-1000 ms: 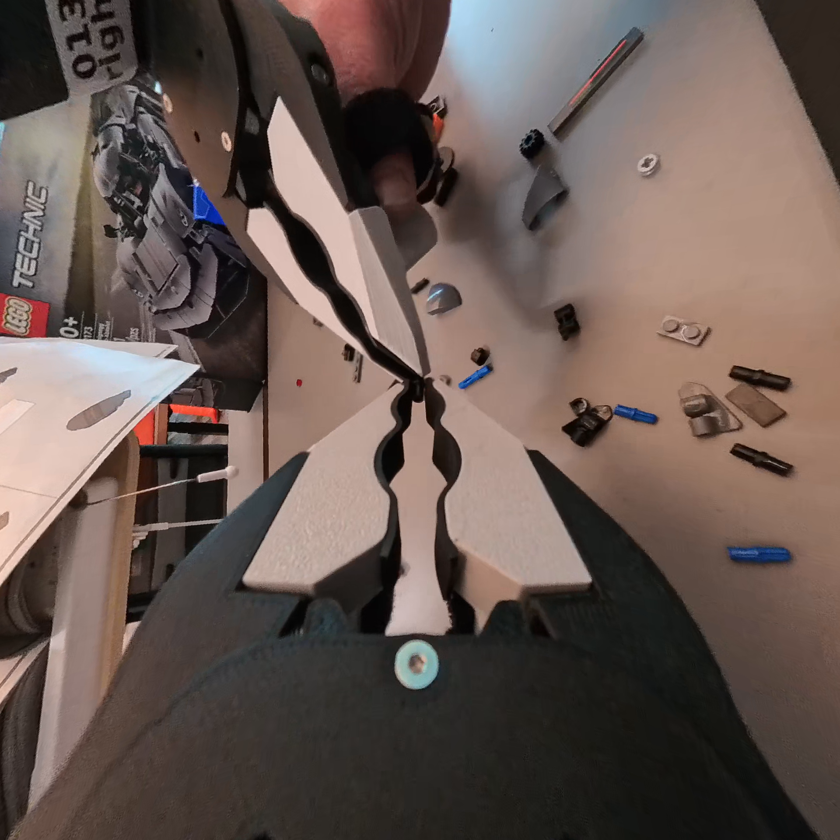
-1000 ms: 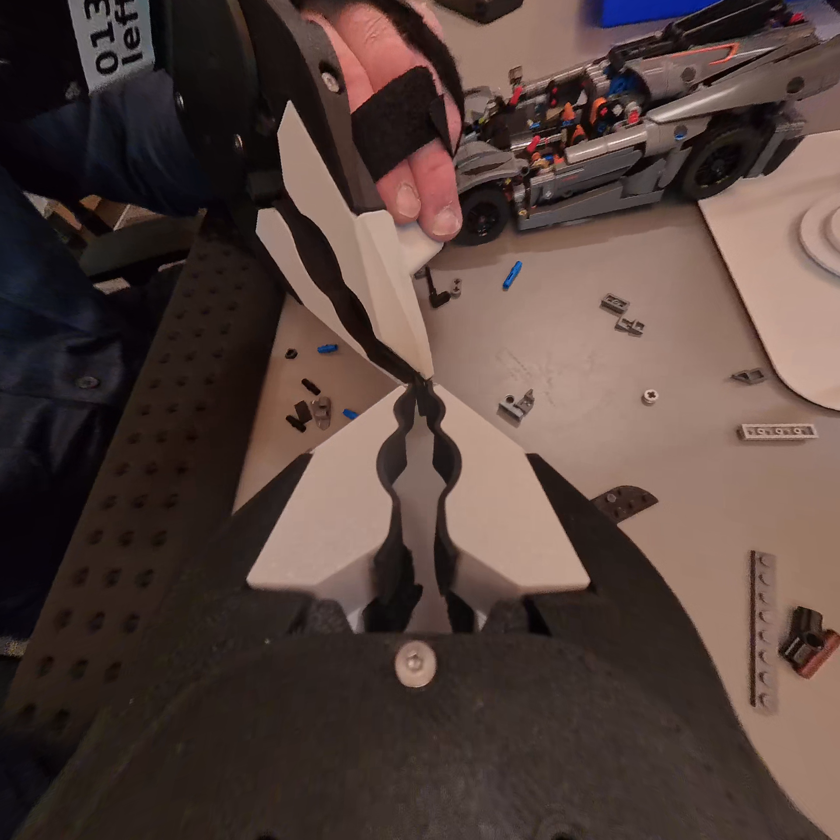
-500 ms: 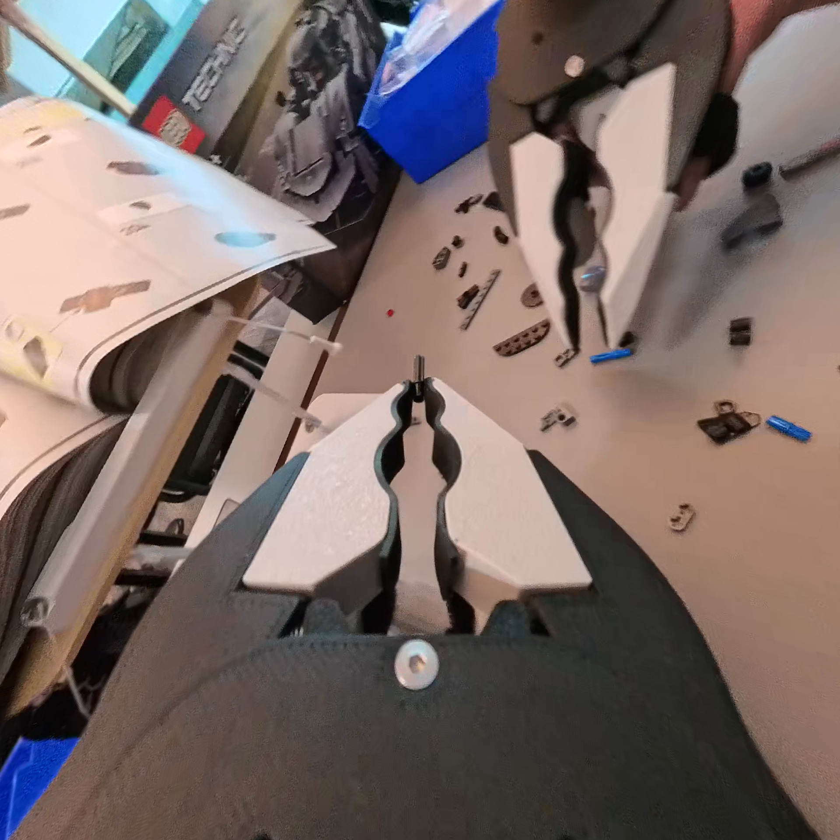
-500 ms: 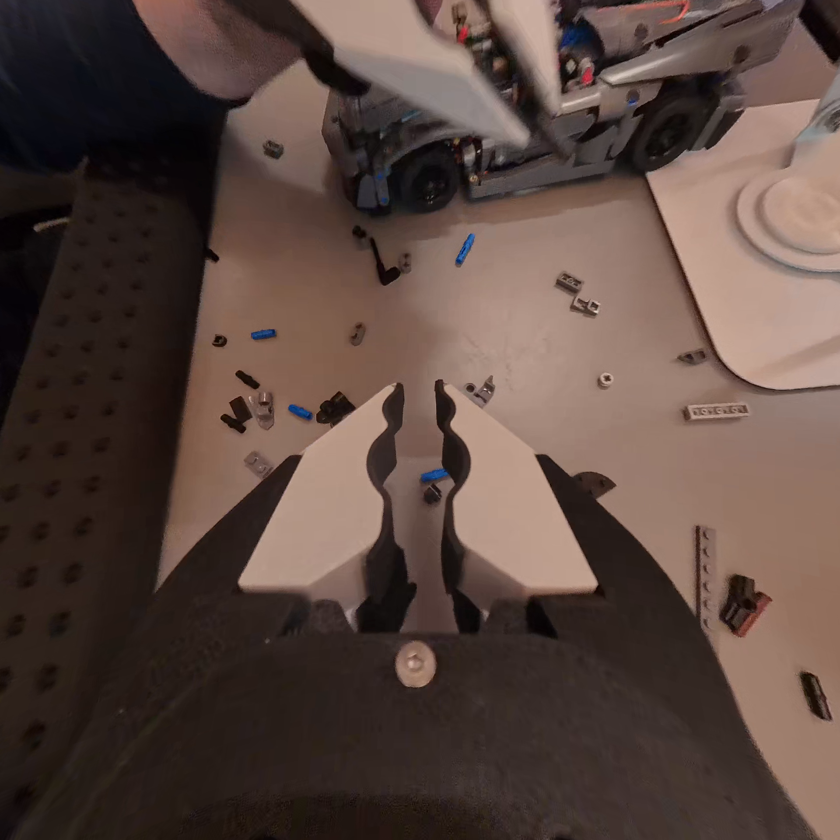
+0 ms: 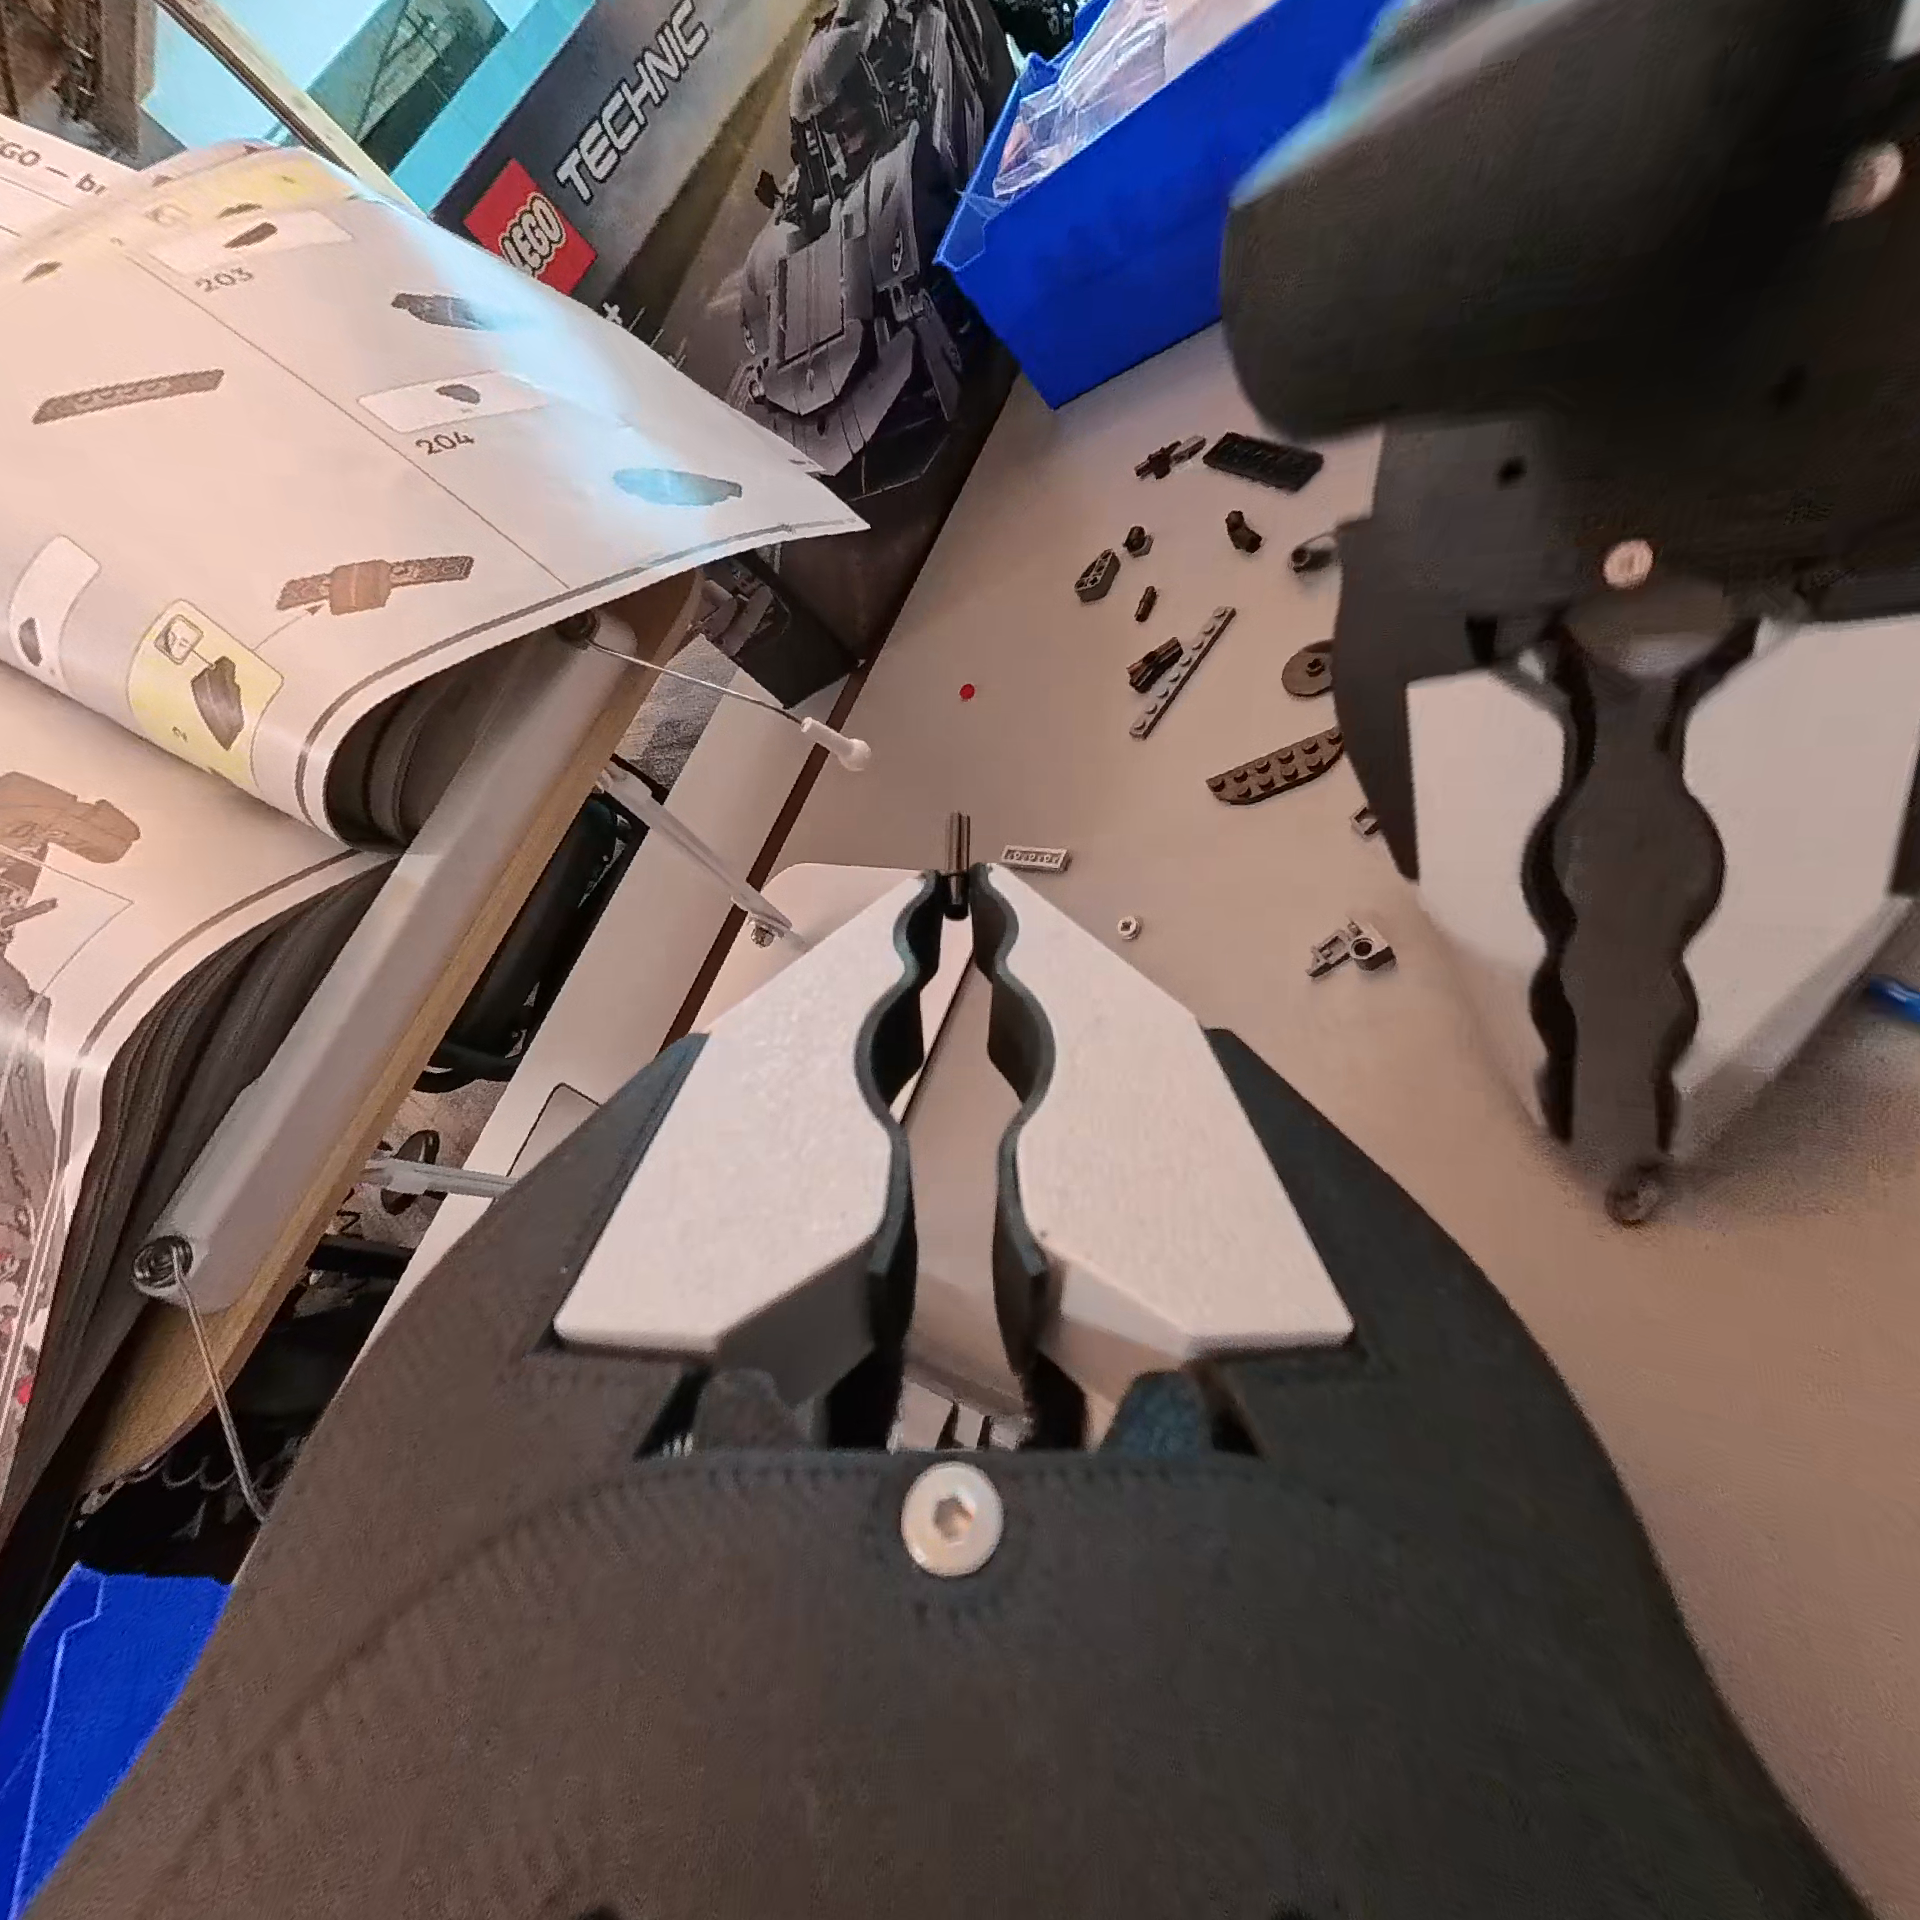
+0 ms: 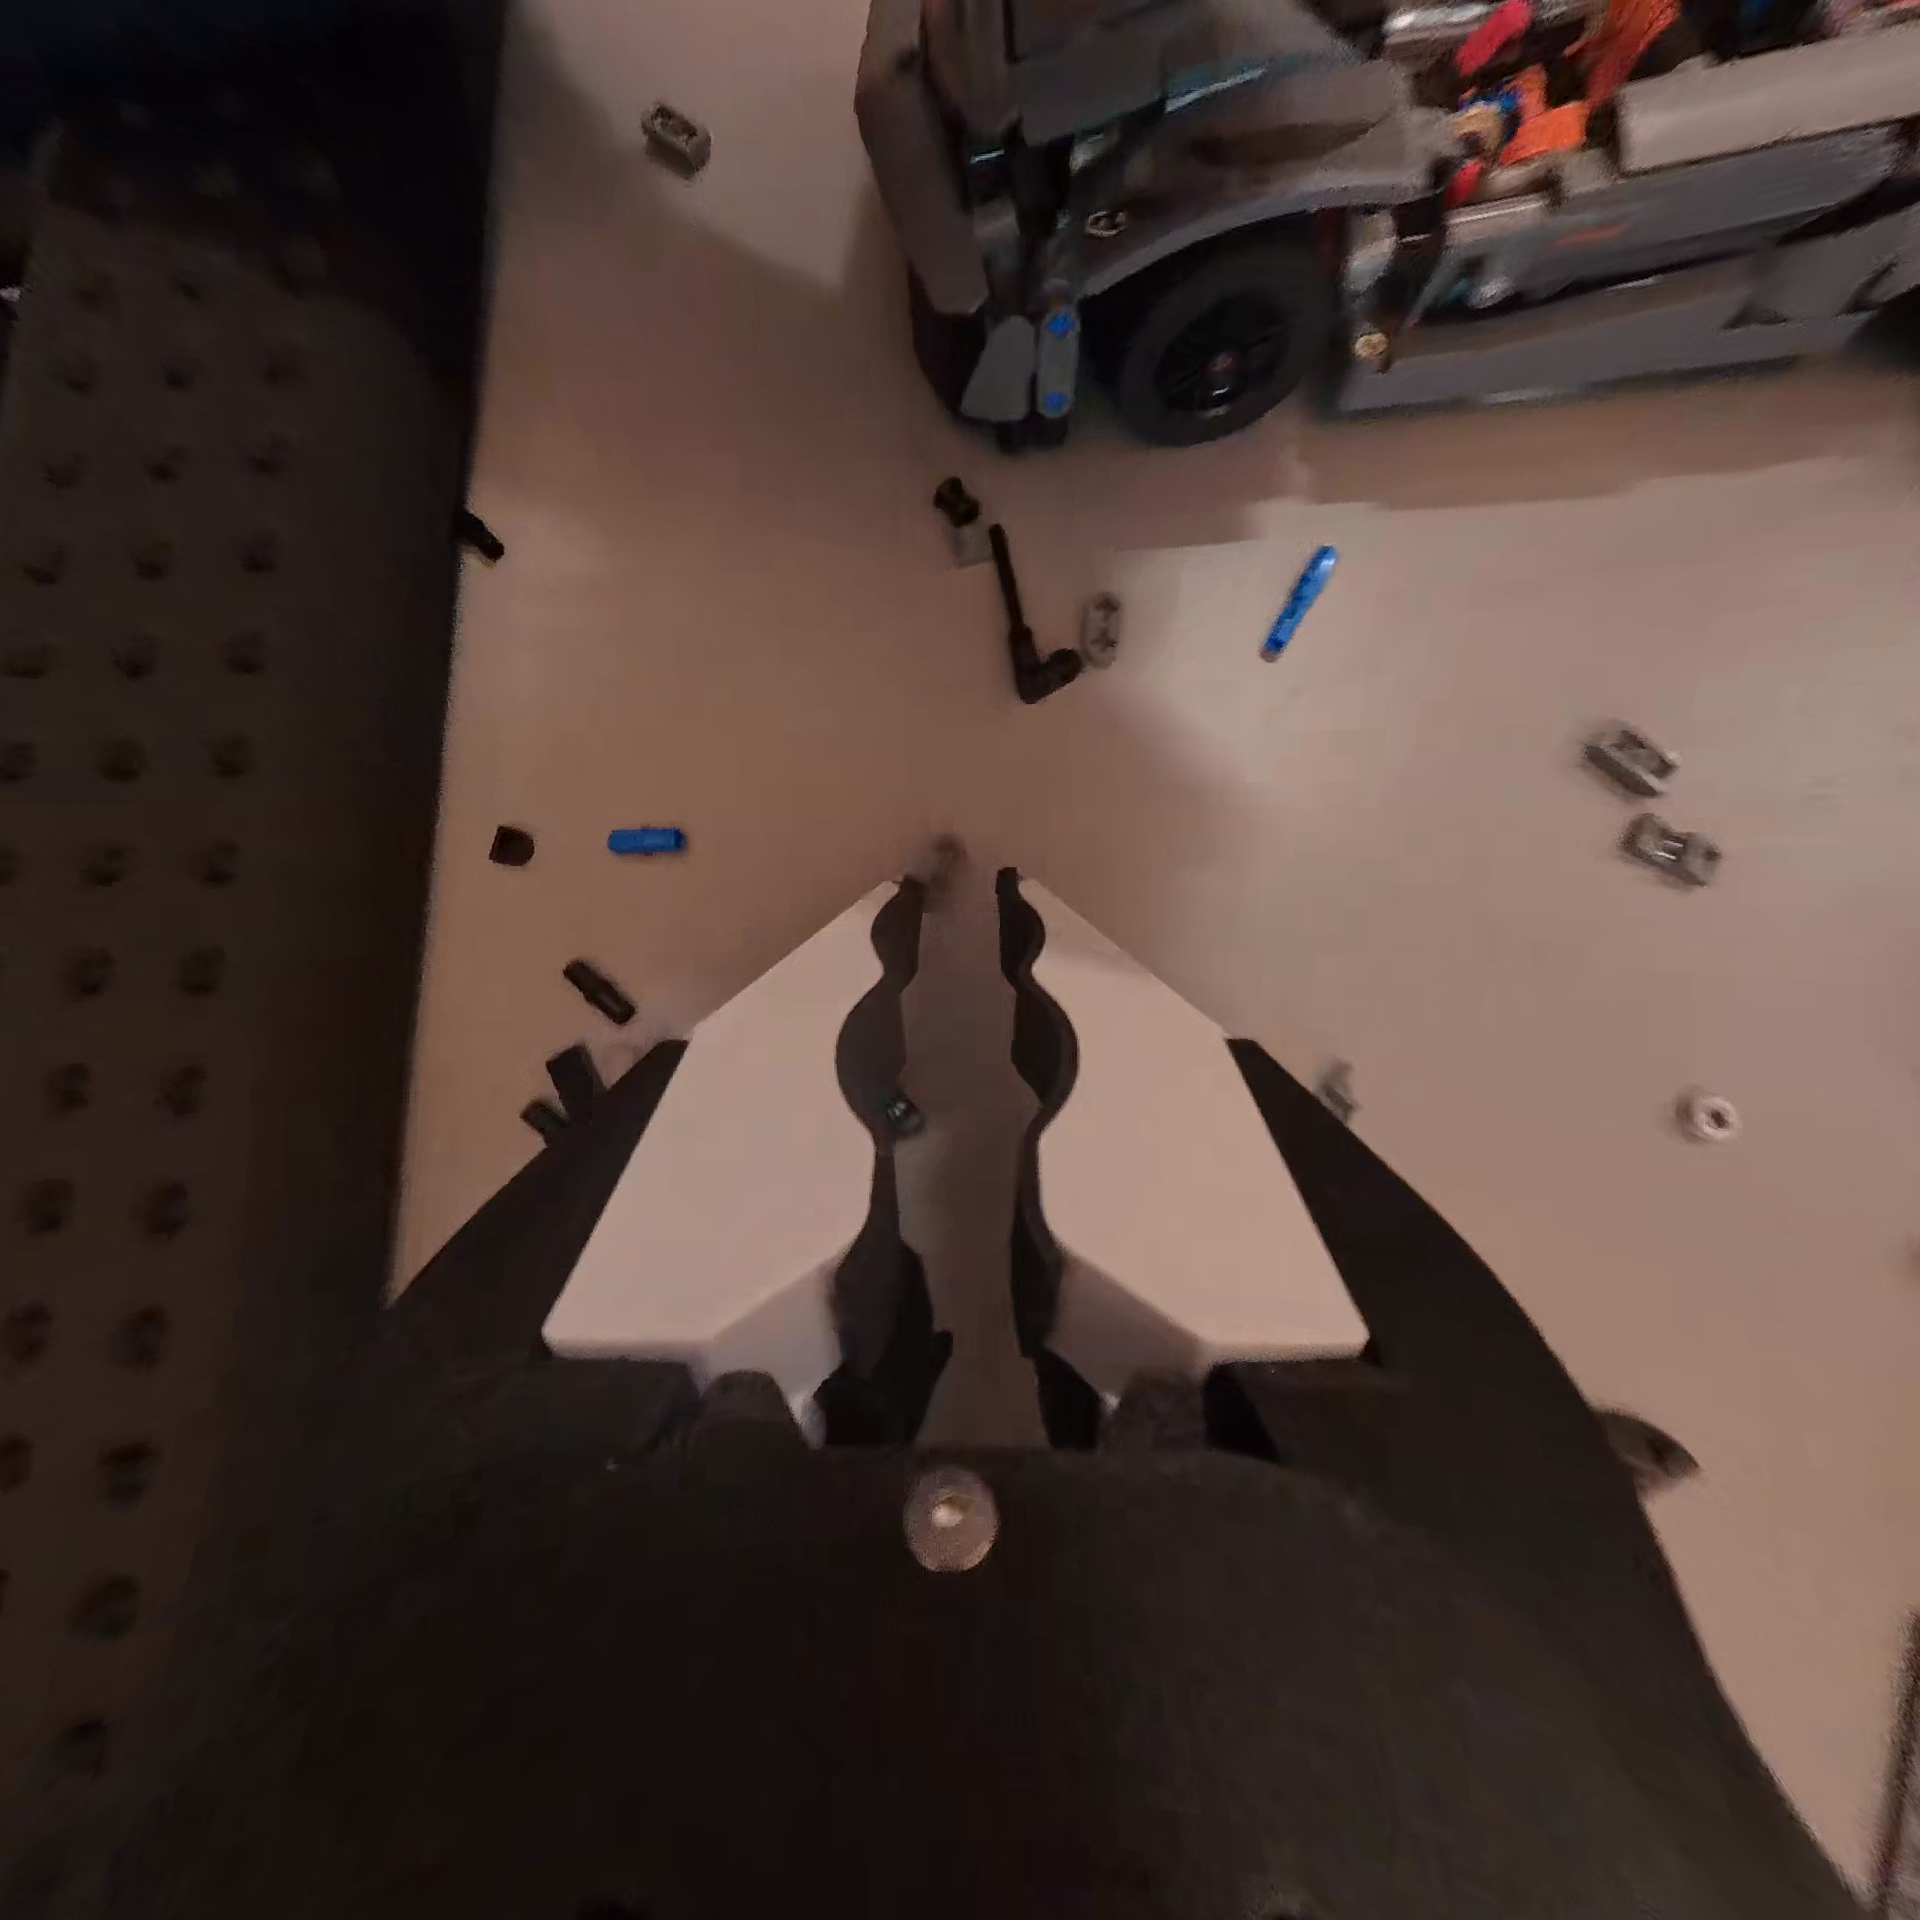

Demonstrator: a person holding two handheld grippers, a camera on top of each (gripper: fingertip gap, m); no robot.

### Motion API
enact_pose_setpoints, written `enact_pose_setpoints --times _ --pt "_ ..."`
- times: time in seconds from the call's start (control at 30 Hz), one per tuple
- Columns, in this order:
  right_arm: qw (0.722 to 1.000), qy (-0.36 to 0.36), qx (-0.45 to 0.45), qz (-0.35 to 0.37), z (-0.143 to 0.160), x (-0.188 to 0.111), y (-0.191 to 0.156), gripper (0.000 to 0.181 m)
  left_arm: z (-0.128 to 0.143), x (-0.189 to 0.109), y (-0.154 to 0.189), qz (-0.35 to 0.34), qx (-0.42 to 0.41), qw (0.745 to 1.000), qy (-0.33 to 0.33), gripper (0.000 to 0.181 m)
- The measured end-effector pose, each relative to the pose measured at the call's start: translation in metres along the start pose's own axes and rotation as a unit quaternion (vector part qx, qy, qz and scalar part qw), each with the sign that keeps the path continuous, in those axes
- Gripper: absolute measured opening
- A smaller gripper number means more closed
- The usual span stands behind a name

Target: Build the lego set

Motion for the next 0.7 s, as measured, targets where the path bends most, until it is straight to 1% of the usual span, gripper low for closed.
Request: enact_pose_setpoints --times 0.03,0.1,0.17,0.23,0.27,0.33,0.57,0.7 --pt "1.000 -0.006 0.003 -0.007 -0.001 0.005 -0.002 0.014 0.000 0.000 0.000 0.000 0.000 1.000 0.000 0.003" --pt "1.000 -0.027 0.006 0.003 0.000 0.013 -0.002 0.014 -0.001 0.000 0.001 0.001 0.003 1.000 0.000 0.003" --pt "1.000 -0.027 0.014 -0.002 -0.002 0.016 -0.003 0.015 -0.002 0.001 0.003 0.003 0.006 1.000 0.001 0.003" --pt "0.999 -0.033 0.018 0.005 -0.002 0.016 -0.002 0.010 -0.002 0.002 0.004 0.002 0.011 1.000 -0.002 0.003" --pt "0.999 -0.034 0.015 0.009 -0.002 0.016 -0.002 0.005 -0.002 0.002 0.004 0.002 0.013 1.000 -0.002 0.003" --pt "0.999 -0.033 0.014 0.007 -0.001 0.016 -0.002 0.005 -0.002 0.001 0.004 0.001 0.010 1.000 0.001 0.003" --pt "0.999 -0.013 0.030 -0.003 0.000 0.014 0.002 0.005 -0.001 0.000 0.000 -0.004 -0.003 1.000 0.009 0.003" --pt "0.998 0.028 0.048 0.003 -0.002 0.004 0.008 0.005 0.000 0.000 0.000 -0.004 -0.010 1.000 0.013 0.003"
Point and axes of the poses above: each gripper's, where its closed fingertips meet, x out along the fingers, z out of its underside, y = z × x across the jaws, the point moved 7 cm from there along -x, back along the fingers, and after that the axes turned 1 degree about -x, right-handed, at the moved point
